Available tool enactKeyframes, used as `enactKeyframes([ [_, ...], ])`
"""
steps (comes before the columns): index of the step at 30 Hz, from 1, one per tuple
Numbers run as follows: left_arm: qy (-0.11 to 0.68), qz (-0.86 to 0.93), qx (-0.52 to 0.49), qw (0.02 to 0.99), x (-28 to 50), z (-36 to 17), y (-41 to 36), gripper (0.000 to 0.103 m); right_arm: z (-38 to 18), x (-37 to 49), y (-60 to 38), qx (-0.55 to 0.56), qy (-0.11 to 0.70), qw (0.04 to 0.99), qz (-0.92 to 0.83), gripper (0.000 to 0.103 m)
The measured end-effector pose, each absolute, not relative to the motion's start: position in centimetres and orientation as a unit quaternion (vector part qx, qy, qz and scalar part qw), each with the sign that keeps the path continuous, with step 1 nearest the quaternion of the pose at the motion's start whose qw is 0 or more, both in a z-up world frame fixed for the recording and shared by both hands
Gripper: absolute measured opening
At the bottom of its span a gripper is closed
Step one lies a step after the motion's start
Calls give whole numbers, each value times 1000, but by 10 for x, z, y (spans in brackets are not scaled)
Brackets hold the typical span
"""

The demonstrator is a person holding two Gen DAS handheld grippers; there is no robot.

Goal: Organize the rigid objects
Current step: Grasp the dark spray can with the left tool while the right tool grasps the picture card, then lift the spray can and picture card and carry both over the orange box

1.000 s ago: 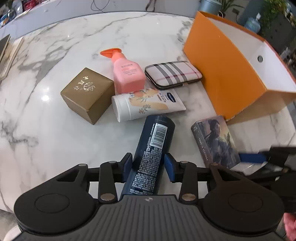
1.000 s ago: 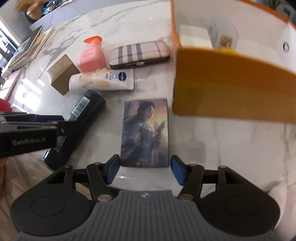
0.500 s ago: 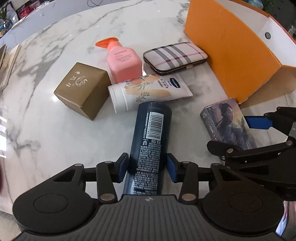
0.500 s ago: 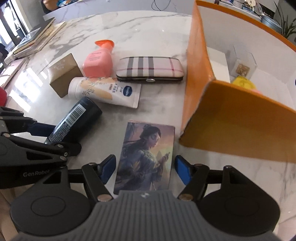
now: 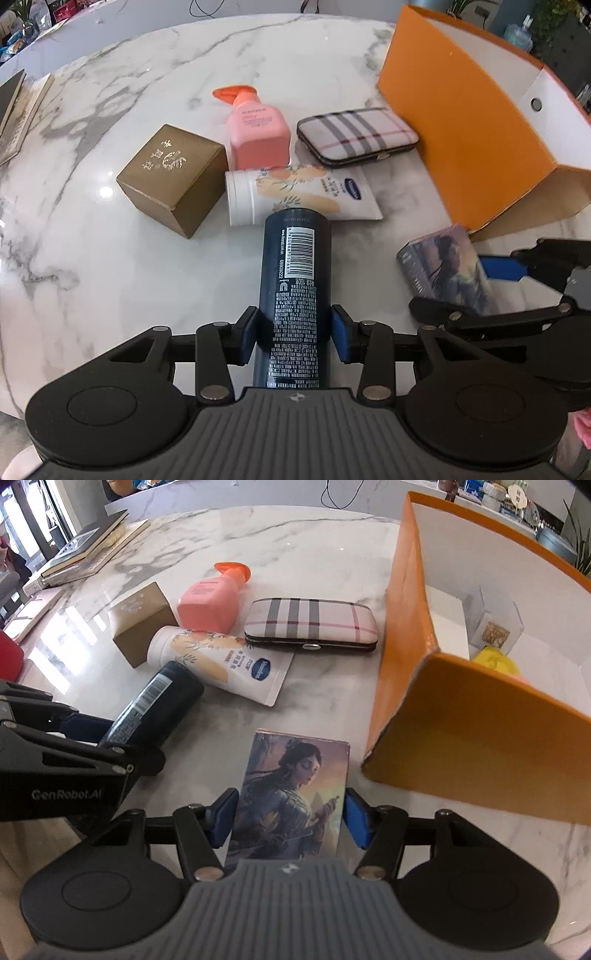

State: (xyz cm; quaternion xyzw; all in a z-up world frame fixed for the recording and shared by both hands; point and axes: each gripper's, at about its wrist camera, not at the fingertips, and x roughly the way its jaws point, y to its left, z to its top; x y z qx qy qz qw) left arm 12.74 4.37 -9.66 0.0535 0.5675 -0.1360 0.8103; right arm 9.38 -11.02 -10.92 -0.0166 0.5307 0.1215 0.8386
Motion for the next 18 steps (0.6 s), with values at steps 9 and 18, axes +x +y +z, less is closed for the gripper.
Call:
enactKeyframes([
  [9, 553, -135, 39, 821, 120, -83, 39, 47, -89, 87, -113, -7, 521, 843, 134, 60],
  [18, 518, -128, 27, 845, 115, -40, 36, 47, -58, 76, -128, 21, 492, 859, 140, 60],
])
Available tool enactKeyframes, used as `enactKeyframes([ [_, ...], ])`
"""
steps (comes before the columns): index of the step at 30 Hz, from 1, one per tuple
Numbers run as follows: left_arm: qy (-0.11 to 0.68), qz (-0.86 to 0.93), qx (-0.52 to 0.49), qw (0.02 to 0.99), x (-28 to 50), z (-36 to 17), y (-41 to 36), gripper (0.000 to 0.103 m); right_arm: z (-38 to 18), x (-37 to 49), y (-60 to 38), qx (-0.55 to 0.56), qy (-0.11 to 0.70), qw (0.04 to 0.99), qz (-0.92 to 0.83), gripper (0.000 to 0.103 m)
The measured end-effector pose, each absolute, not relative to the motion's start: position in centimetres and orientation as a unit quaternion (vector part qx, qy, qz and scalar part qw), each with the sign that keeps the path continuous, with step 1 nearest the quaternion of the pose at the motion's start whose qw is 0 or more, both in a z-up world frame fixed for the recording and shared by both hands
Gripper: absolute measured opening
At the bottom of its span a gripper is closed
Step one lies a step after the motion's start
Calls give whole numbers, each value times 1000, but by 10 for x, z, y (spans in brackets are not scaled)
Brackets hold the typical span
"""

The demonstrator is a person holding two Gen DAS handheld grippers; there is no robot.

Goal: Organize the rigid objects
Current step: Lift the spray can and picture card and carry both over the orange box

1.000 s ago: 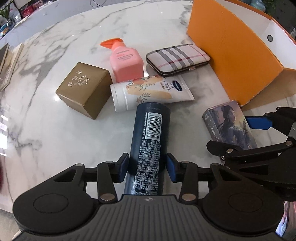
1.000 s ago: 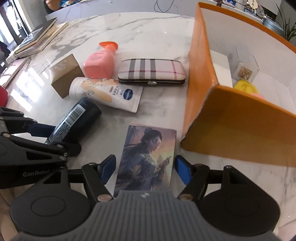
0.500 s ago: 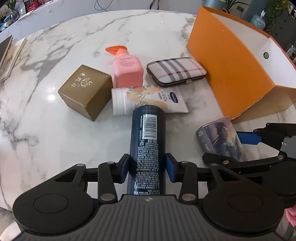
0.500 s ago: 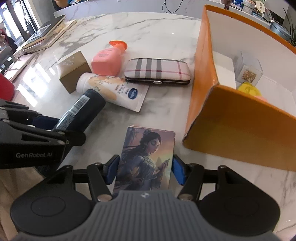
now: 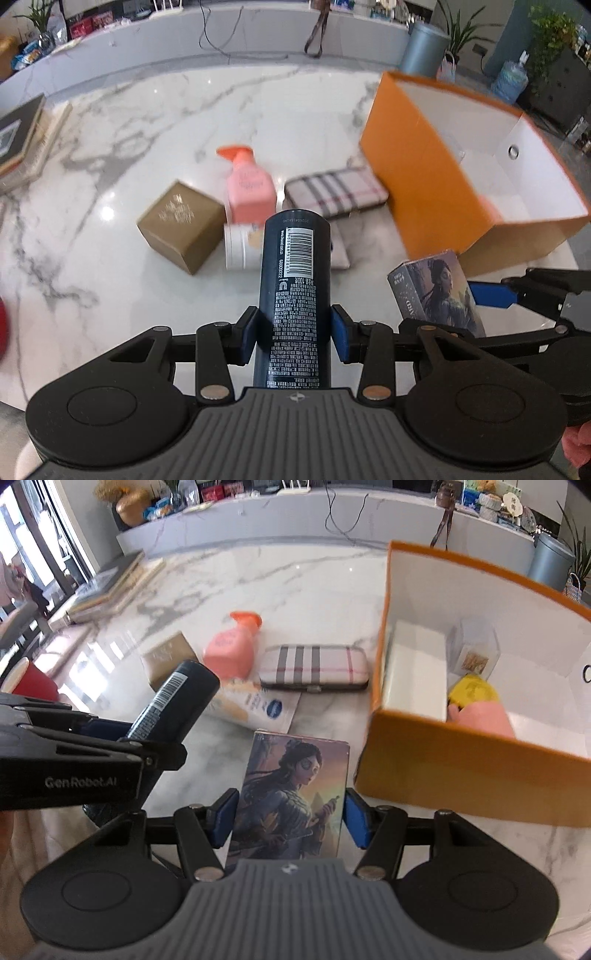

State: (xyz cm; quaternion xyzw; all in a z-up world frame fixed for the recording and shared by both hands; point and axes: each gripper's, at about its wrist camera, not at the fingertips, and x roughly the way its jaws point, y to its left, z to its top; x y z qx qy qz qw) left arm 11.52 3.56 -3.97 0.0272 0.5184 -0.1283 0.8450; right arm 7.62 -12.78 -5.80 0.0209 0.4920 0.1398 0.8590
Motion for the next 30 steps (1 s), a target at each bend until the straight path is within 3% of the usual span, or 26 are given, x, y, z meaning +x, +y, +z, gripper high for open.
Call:
enactKeyframes([
  [19, 463, -145, 14, 874, 127, 41, -11, 47, 21, 69, -174, 51, 395, 907, 137, 59],
  [30, 471, -185, -39, 861, 160, 40, -65, 47, 33, 116, -235, 22, 399, 914, 70, 59],
])
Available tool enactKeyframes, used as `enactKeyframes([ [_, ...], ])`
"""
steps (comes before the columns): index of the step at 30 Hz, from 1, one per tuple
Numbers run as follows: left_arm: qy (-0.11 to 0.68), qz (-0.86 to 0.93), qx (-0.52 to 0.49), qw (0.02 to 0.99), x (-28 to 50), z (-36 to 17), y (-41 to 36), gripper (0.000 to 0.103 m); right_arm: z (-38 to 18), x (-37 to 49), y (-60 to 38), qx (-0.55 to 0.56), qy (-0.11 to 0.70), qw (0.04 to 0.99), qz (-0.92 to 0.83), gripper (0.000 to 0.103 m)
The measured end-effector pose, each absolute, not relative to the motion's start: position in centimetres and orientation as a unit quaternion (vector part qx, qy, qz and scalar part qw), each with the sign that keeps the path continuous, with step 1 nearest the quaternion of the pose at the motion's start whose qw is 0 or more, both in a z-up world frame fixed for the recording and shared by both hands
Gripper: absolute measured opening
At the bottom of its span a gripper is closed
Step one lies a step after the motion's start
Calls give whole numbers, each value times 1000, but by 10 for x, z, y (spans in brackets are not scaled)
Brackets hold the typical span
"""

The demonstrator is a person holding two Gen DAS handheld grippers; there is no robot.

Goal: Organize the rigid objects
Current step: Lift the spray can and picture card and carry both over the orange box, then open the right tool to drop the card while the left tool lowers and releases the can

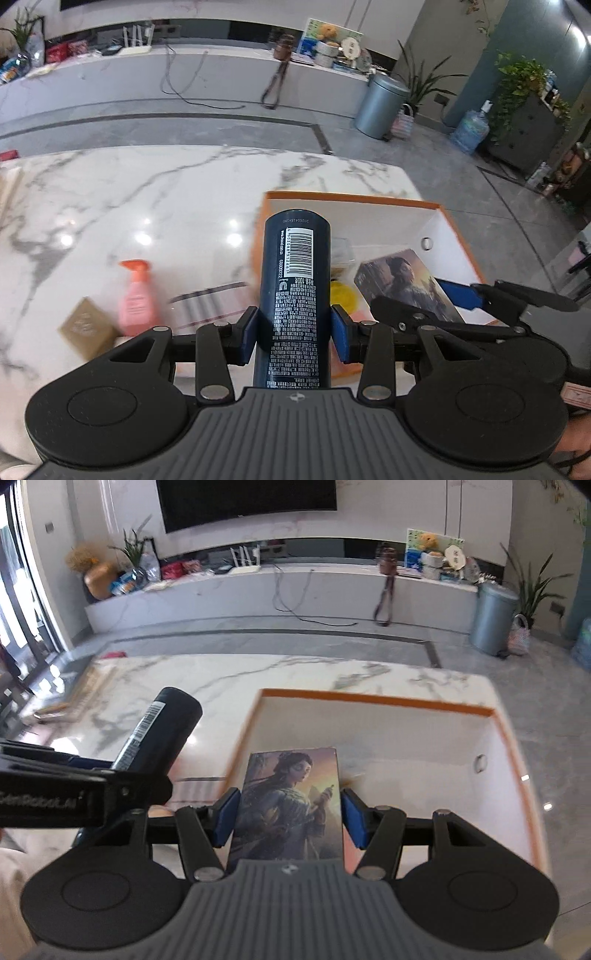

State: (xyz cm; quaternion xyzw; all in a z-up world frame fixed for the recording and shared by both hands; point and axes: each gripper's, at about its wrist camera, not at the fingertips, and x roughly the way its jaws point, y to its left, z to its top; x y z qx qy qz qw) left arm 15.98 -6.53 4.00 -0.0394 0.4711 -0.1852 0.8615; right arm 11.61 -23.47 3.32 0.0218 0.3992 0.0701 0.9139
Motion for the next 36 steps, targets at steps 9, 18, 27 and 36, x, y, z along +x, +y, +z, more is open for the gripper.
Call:
enactKeyframes([
  [9, 492, -221, -31, 841, 188, 20, -121, 47, 13, 144, -281, 0, 435, 899, 45, 59],
  [18, 515, -237, -16, 824, 213, -9, -155, 47, -24, 166, -318, 17, 468, 883, 26, 59],
  [27, 532, -243, -22, 811, 231, -31, -168, 47, -51, 192, -329, 21, 498, 867, 16, 59],
  [36, 538, -240, -26, 808, 237, -38, -163, 47, -74, 195, -304, -1, 548, 836, 37, 59],
])
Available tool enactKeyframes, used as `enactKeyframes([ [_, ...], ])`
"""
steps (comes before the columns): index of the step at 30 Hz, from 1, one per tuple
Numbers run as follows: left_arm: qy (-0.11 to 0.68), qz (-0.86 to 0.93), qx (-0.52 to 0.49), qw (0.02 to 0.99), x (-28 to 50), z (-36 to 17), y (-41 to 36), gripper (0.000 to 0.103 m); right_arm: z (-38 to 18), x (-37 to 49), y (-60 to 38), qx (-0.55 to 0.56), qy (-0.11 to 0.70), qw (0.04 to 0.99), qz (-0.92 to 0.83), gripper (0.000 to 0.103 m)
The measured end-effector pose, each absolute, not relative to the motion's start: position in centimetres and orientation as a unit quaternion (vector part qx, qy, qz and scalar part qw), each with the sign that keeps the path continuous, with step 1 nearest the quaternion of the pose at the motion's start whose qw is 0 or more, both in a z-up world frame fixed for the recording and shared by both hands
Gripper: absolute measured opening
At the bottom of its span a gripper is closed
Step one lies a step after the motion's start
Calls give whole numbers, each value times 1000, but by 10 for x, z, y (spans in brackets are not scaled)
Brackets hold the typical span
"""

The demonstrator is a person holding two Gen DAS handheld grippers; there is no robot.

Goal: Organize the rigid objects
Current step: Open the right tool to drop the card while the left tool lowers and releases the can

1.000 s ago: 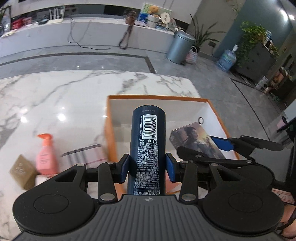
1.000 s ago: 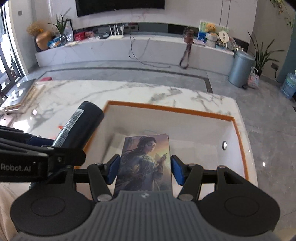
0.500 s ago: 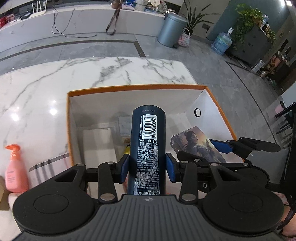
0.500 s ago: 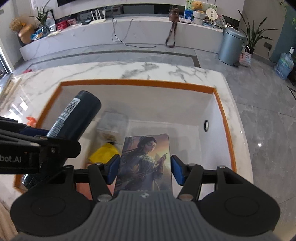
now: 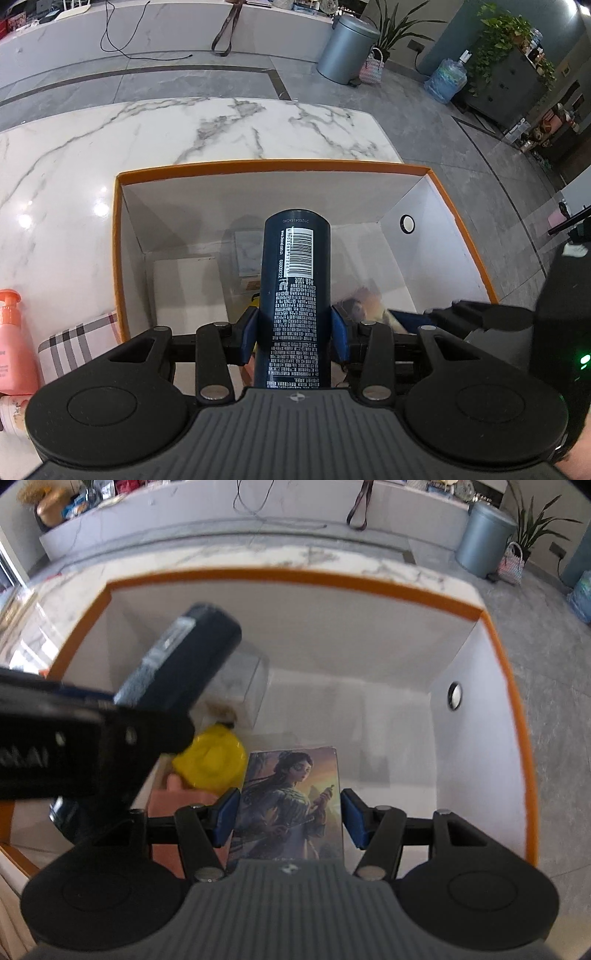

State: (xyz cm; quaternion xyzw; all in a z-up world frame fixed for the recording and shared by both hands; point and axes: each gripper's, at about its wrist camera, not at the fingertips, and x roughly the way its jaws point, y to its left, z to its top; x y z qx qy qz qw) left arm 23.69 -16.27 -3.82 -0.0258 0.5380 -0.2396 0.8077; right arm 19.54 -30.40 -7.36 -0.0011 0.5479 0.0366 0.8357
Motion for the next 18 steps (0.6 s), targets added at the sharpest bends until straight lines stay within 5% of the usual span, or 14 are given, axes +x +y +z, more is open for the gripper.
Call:
enactKeyframes([
  [7, 541, -235, -27, 807, 232, -38, -157, 47, -82, 191, -301, 9, 579, 814, 46, 57],
  [18, 535, -239, -22, 810, 233, -35, -170, 47, -56, 184, -309, -10, 520, 854, -1, 57],
])
